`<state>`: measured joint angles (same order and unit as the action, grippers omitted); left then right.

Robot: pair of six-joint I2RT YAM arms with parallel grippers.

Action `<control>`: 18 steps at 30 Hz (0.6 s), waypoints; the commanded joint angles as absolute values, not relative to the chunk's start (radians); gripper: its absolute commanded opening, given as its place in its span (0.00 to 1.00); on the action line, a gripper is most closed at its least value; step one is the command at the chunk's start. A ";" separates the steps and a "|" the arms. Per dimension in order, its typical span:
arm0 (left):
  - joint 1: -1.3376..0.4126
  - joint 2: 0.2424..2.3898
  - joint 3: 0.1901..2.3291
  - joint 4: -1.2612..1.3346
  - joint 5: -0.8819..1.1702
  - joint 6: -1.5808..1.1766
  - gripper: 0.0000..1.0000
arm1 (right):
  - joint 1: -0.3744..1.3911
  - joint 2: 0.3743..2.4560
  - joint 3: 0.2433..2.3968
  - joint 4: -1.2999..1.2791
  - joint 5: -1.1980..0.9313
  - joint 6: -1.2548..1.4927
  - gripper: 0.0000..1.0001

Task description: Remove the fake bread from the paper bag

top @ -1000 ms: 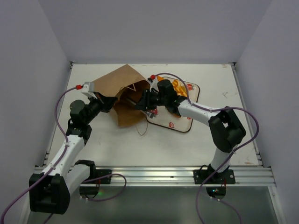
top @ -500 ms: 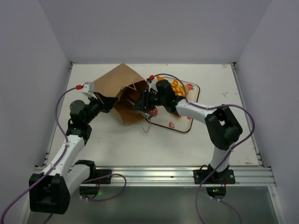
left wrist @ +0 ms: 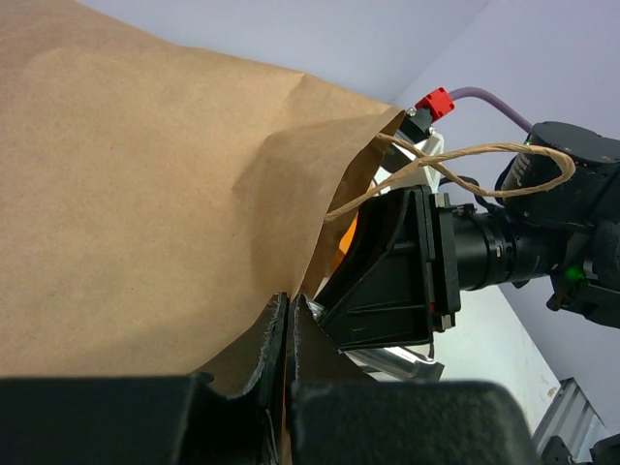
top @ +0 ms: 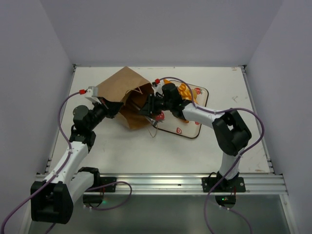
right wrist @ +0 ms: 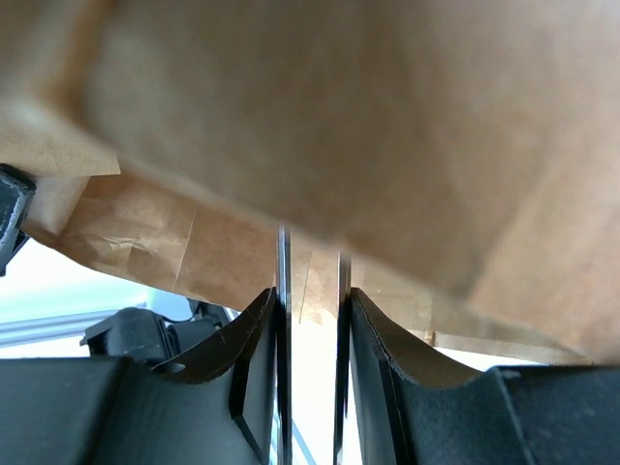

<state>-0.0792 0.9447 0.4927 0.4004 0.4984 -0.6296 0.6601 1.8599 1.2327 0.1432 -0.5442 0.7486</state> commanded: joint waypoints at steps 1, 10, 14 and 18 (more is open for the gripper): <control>-0.078 0.923 0.488 0.480 0.548 -0.654 0.02 | 0.652 1.859 1.281 0.182 -0.574 0.750 0.12; -0.074 0.956 0.495 0.460 0.485 -0.614 0.02 | 0.614 1.804 1.241 0.212 -0.598 0.733 0.00; -0.069 0.976 0.506 0.463 0.450 -0.611 0.02 | 0.598 1.784 1.226 0.212 -0.607 0.726 0.00; -0.067 0.992 0.514 0.465 0.413 -0.601 0.02 | 0.588 1.767 1.210 0.206 -0.615 0.718 0.00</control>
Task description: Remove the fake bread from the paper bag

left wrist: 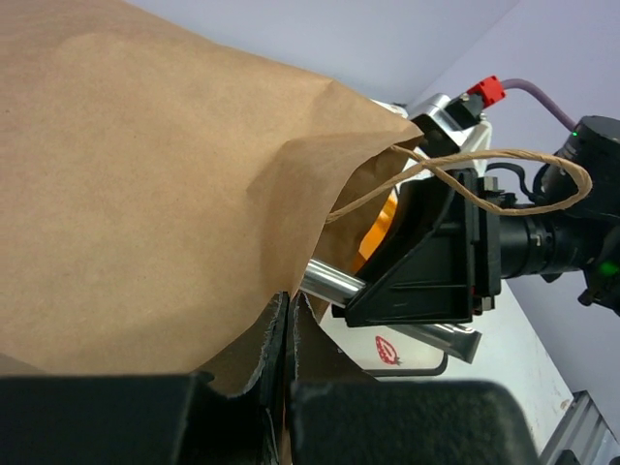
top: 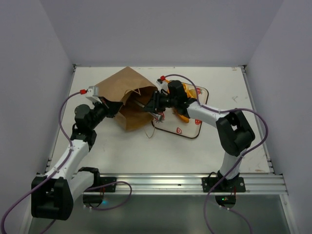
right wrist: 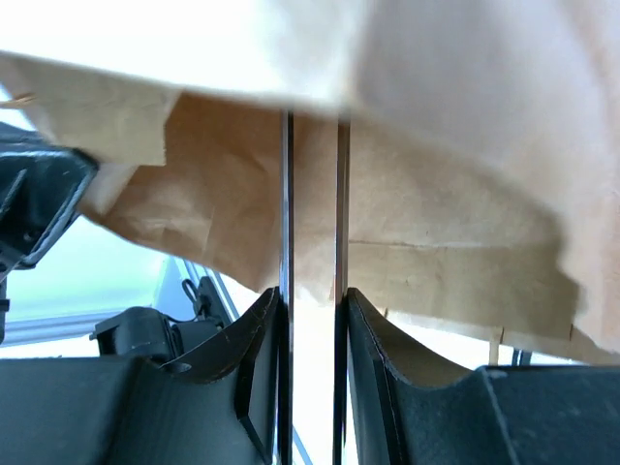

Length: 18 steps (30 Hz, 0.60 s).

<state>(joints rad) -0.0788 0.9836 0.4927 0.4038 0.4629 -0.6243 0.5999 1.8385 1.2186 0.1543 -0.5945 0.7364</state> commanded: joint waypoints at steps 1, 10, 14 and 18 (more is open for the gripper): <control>-0.066 0.994 0.515 0.463 0.400 -0.600 0.02 | 0.584 1.764 1.210 0.204 -0.618 0.713 0.00; -0.058 1.037 0.541 0.483 0.376 -0.588 0.02 | 0.543 1.730 1.206 0.104 -0.672 0.640 0.00; -0.057 1.055 0.552 0.502 0.371 -0.588 0.02 | 0.543 1.710 1.200 0.033 -0.692 0.598 0.00; -0.054 1.075 0.558 0.509 0.368 -0.580 0.02 | 0.528 1.681 1.200 -0.027 -0.704 0.548 0.00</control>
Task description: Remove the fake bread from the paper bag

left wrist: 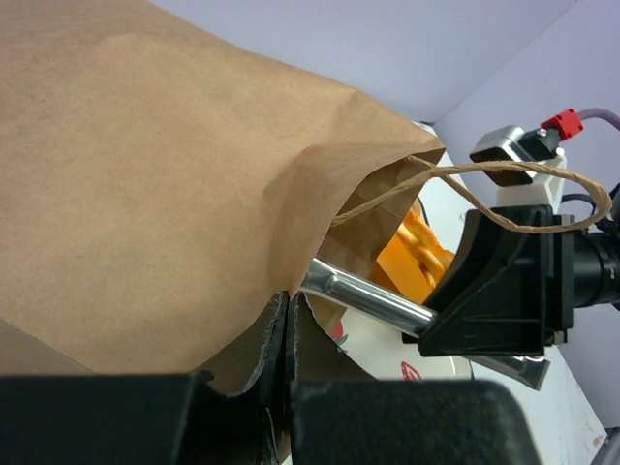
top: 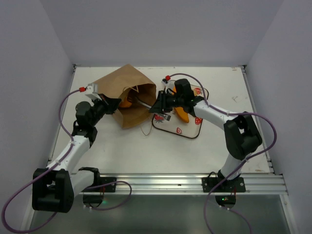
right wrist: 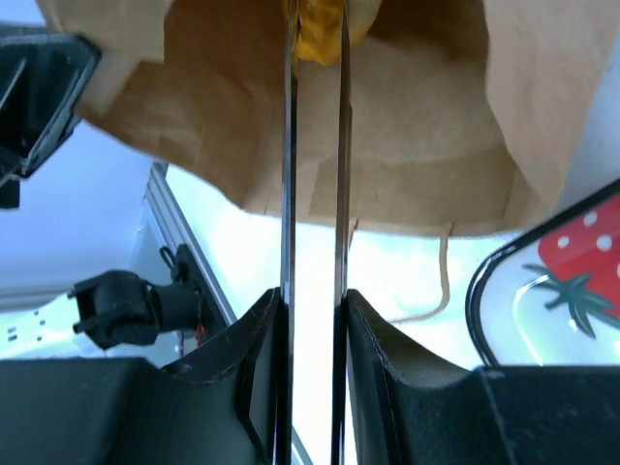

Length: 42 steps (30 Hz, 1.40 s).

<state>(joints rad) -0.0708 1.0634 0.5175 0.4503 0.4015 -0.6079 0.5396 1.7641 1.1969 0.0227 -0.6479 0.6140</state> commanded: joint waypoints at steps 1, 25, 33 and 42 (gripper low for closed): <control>-0.054 1.078 0.561 0.509 0.365 -0.572 0.02 | 0.523 1.666 1.203 -0.040 -0.712 0.539 0.00; -0.026 1.068 0.624 0.396 0.328 -0.402 0.02 | 0.264 1.355 1.184 -0.581 -0.883 0.012 0.00; -0.020 1.019 0.609 0.357 0.273 -0.334 0.02 | 0.071 1.227 1.180 -0.800 -0.959 -0.213 0.00; -0.020 0.997 0.601 0.350 0.267 -0.322 0.02 | -0.080 1.187 1.192 -1.101 -0.898 -0.541 0.00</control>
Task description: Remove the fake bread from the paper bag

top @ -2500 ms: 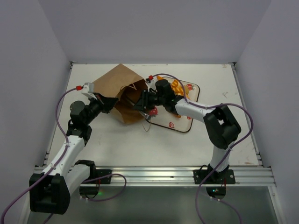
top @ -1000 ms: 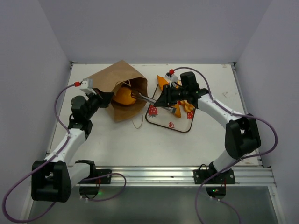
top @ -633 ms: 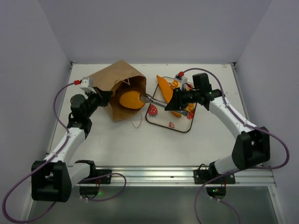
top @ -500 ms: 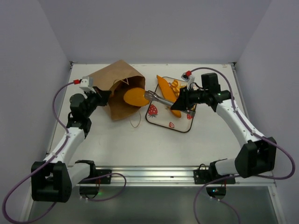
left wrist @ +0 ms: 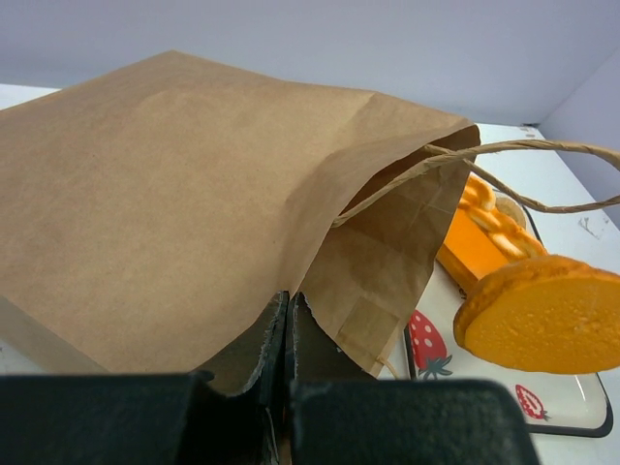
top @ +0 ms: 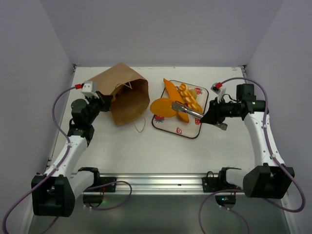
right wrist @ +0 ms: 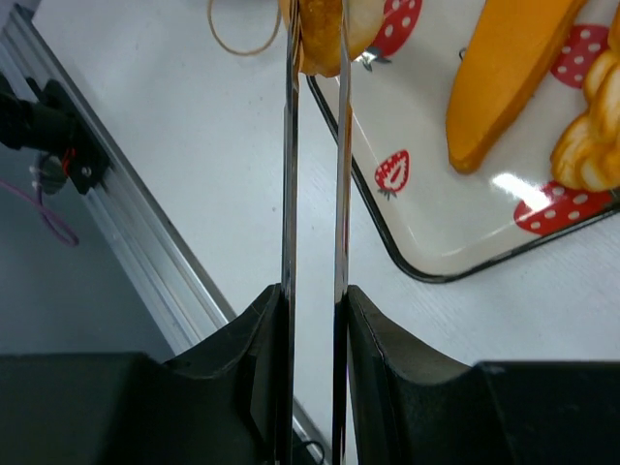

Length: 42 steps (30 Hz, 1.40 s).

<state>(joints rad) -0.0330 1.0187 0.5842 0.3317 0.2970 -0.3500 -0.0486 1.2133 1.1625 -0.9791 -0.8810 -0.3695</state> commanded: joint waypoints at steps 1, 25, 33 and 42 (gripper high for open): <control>-0.020 0.996 0.600 0.350 0.265 -0.321 0.02 | -0.086 1.190 1.192 -1.141 -0.888 -0.566 0.00; -0.020 1.000 0.603 0.353 0.287 -0.322 0.02 | -0.106 1.221 1.023 -1.077 -0.676 -0.649 0.28; -0.020 1.000 0.600 0.353 0.291 -0.322 0.02 | -0.113 1.183 1.046 -1.058 -0.678 -0.609 0.38; -0.020 0.996 0.600 0.353 0.291 -0.322 0.02 | -0.136 1.174 1.048 -1.039 -0.696 -0.588 0.44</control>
<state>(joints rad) -0.0330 1.0164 0.5842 0.3267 0.2958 -0.3466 -0.1261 1.2018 1.0225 -1.0729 -0.6724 -0.6018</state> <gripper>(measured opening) 0.021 0.443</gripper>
